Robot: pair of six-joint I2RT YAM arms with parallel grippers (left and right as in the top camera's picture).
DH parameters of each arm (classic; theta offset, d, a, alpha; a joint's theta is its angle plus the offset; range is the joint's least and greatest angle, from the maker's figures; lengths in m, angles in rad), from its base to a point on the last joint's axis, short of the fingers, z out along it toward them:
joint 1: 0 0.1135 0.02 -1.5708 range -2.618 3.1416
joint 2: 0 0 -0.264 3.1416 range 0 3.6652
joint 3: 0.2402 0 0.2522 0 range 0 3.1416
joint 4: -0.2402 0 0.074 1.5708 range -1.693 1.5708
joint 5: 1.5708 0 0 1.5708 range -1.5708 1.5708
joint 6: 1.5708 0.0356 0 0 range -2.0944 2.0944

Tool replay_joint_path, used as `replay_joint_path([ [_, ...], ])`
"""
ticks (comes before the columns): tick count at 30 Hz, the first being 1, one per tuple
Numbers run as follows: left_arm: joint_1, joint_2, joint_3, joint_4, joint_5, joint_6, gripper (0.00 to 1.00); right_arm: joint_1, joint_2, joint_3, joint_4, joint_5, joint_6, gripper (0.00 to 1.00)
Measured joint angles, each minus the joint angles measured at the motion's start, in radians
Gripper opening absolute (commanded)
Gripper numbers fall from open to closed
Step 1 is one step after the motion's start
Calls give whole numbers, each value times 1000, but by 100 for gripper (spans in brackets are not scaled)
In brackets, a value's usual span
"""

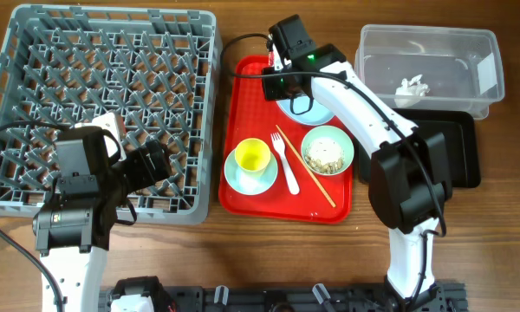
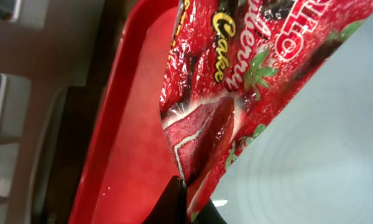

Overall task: Sort waste into correct bins and load items into the dishwasher rack
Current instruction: 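Carry the red wrapper with the right gripper and drop it in the bin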

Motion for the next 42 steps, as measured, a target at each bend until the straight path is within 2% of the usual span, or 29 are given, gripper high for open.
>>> replay_joint_path([
  [10, 0, 0, 0, 0, 0, 0, 100, 0, -1, 0, 1, -37, -46, 7],
  [23, 0, 0, 0, 0, 0, 0, 100, 0, -1, 0, 8, -47, -61, 14],
  [31, 0, 0, 0, 0, 0, 0, 100, 0, -1, 0, 8, -47, -67, 9],
  [33, 0, 0, 0, 0, 0, 0, 100, 0, -1, 0, 8, -47, -68, 4],
  [42, 0, 0, 0, 0, 0, 0, 100, -9, -52, -2, -21, 44, -71, 4],
])
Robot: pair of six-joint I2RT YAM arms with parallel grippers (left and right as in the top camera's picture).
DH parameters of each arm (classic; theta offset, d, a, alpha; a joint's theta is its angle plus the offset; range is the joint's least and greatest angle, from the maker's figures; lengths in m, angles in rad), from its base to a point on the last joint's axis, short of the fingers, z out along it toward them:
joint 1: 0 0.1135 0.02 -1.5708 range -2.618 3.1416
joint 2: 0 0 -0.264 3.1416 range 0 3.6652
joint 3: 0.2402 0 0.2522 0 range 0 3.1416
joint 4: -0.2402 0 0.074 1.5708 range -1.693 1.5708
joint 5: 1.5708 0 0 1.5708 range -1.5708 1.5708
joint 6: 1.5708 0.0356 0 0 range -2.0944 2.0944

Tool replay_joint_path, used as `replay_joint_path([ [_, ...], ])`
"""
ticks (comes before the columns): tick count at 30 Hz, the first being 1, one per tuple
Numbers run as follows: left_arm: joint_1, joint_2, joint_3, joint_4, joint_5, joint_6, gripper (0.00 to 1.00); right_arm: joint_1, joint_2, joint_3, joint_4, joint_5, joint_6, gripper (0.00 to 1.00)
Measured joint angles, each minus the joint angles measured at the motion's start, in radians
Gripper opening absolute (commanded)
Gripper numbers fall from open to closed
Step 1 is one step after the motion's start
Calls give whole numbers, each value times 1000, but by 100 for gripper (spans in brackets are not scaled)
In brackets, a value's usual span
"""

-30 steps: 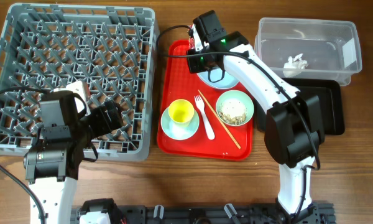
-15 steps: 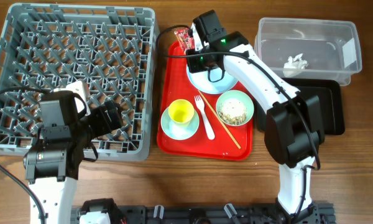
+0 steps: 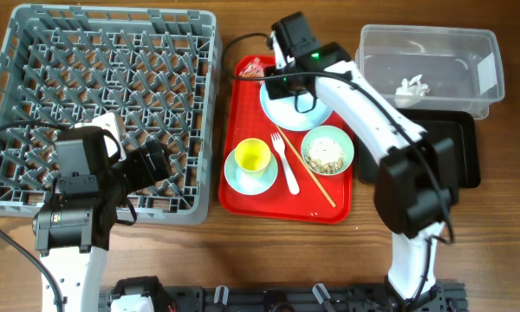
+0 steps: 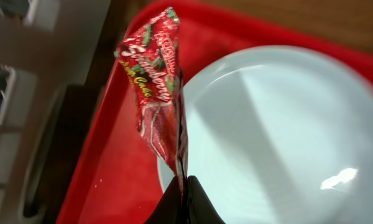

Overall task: Sort waste into correct bins and load items into the dishwasher rack
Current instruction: 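Carry the red wrapper with the right gripper and drop it in the bin, then grasp the rim of the light-blue rice bowl with the right gripper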

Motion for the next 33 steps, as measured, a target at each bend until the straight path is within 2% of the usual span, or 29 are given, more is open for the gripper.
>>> replay_joint_path([
  [9, 0, 0, 0, 0, 0, 0, 100, -130, -262, 1, -45, 297, 119, 4],
  [15, 0, 0, 0, 0, 0, 0, 100, -285, -272, 2, -169, 374, 222, 5],
  [17, 0, 0, 0, 0, 0, 0, 100, -332, -264, 1, -203, 381, 253, 16],
  [18, 0, 0, 0, 0, 0, 0, 100, -351, -260, 1, -208, 381, 267, 26],
  [20, 0, 0, 0, 0, 0, 0, 100, -393, -252, 1, -202, 373, 277, 52],
  [22, 0, 0, 0, 0, 0, 0, 100, -415, -250, 1, -178, 341, 269, 65],
  [25, 0, 0, 0, 0, 0, 0, 100, -437, -249, 1, -144, 245, 193, 70],
  [28, 0, 0, 0, 0, 0, 0, 100, -437, -249, 1, -159, 132, 137, 71],
  [33, 0, 0, 0, 0, 0, 0, 100, -431, -249, 1, -303, -131, 40, 71],
])
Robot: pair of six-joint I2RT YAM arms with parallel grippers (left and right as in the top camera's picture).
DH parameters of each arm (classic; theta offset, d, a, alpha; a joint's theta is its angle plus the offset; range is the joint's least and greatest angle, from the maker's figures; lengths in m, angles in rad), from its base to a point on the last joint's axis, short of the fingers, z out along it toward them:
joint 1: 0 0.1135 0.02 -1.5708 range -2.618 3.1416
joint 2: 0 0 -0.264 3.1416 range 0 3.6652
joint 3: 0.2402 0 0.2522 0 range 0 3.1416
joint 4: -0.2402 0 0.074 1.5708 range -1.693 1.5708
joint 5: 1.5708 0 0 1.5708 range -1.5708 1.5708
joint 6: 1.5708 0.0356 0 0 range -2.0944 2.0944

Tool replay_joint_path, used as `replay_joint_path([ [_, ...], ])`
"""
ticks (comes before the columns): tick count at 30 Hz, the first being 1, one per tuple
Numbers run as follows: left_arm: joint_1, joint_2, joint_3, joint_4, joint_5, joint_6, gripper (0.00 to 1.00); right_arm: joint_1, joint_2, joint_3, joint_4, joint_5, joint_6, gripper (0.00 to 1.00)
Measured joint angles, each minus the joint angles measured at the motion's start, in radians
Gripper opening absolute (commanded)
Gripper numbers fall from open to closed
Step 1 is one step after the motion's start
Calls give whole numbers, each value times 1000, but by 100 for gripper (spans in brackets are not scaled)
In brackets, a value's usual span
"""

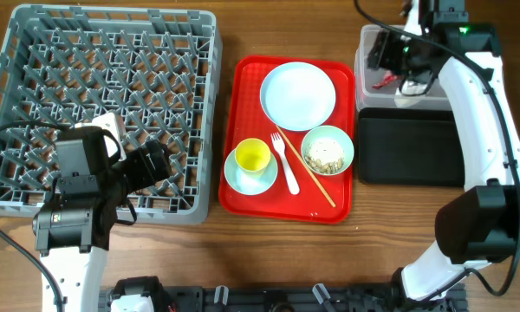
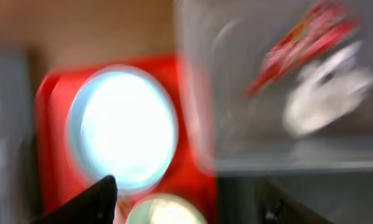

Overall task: Sort waste into correct bins and load items into the dishwasher rack
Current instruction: 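Grasp the rim of the light-blue rice bowl with the right gripper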

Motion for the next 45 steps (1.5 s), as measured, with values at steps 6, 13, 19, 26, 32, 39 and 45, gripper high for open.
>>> replay_joint_path([
  [6, 0, 0, 0, 0, 0, 0, 100, 84, 0, -2, -138, -126, -47, 64],
  [13, 0, 0, 0, 0, 0, 0, 100, 261, 1, -128, -108, -76, -13, 63],
  [19, 0, 0, 0, 0, 0, 0, 100, 365, 3, -296, 11, 1, 108, 54],
  [26, 0, 0, 0, 0, 0, 0, 100, 413, 5, -457, 195, 33, 218, 36],
  [32, 0, 0, 0, -1, 0, 0, 100, 424, 5, -530, 317, 51, 270, 25],
  [39, 0, 0, 0, -4, 0, 0, 100, 424, 5, -549, 335, 68, 318, 16],
  [45, 0, 0, 0, -5, 0, 0, 100, 425, 5, -564, 351, 71, 330, 15],
])
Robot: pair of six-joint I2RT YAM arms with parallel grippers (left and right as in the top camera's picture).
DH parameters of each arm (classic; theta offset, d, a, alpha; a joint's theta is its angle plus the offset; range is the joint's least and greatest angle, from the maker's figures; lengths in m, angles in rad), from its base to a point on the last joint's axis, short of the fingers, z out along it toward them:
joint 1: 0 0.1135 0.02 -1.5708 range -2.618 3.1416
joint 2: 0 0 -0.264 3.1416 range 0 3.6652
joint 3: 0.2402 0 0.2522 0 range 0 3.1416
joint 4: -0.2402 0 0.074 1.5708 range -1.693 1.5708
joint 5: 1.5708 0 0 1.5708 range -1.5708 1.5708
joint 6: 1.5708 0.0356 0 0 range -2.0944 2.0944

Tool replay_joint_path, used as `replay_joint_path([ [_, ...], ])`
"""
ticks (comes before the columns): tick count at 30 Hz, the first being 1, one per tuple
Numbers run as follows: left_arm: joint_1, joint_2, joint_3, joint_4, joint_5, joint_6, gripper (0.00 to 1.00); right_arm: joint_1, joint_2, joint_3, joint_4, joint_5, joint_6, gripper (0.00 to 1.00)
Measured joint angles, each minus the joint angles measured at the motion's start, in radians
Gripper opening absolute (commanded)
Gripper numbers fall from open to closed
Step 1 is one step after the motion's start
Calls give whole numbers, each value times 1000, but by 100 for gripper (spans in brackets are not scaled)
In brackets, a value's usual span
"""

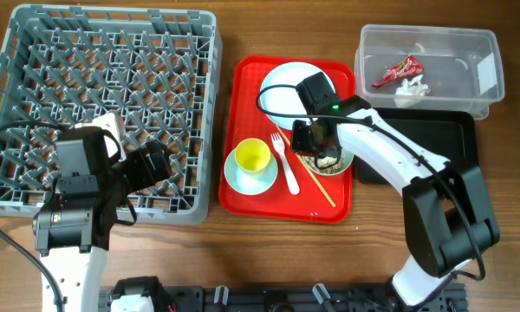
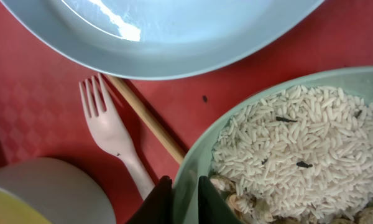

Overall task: Sort waste into correct bins and load items into the dishwasher rack
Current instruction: 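Grasp the rim of the light-blue rice bowl with the right gripper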

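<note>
On the red tray (image 1: 243,186) sit a white plate (image 1: 286,82), a green bowl of rice (image 1: 342,160), a pale fork (image 1: 286,165), a wooden chopstick (image 1: 316,186) and a yellow cup (image 1: 252,155) on a saucer. My right gripper (image 1: 316,147) is down at the bowl's left rim. In the right wrist view its gripper (image 2: 185,182) has one finger on each side of the bowl (image 2: 286,143) rim, shut on it, with the fork (image 2: 112,130) and chopstick (image 2: 146,118) beside. A red wrapper (image 1: 395,71) lies in the clear bin (image 1: 425,31). My left gripper (image 1: 160,163) rests over the grey dish rack (image 1: 35,52).
A black bin (image 1: 455,147) stands right of the tray, under the right arm's forearm. White tissue (image 1: 413,87) lies next to the wrapper in the clear bin. The rack fills the table's left side. A cable loops over the plate.
My right gripper was open over the clear bin, with the wrapper inside it. Now it is down on the tray, shut on the left rim of the rice bowl. The left arm is unchanged.
My right gripper was shut on the red wrapper on the white plate. Then it held the wrapper clear of the plate. Then it was open at the clear bin with the wrapper in there. Now it grips the rice bowl's rim.
</note>
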Motion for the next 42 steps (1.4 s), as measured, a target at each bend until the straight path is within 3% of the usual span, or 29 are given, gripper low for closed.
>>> replay_joint_path([
  [6, 0, 0, 0, 0, 0, 0, 100, 0, 0, -11, -4, 0, 6, 15],
  [10, 0, 0, 0, 0, 0, 0, 100, 0, 0, -11, -4, 5, 11, 4],
  [27, 0, 0, 0, 0, 0, 0, 100, 0, -10, 80, -95, 18, -74, 4],
  [34, 0, 0, 0, 0, 0, 0, 100, -5, -124, 122, -100, 14, -97, 4],
  [42, 0, 0, 0, 0, 0, 0, 100, -162, -227, 123, -118, -43, -127, 4],
])
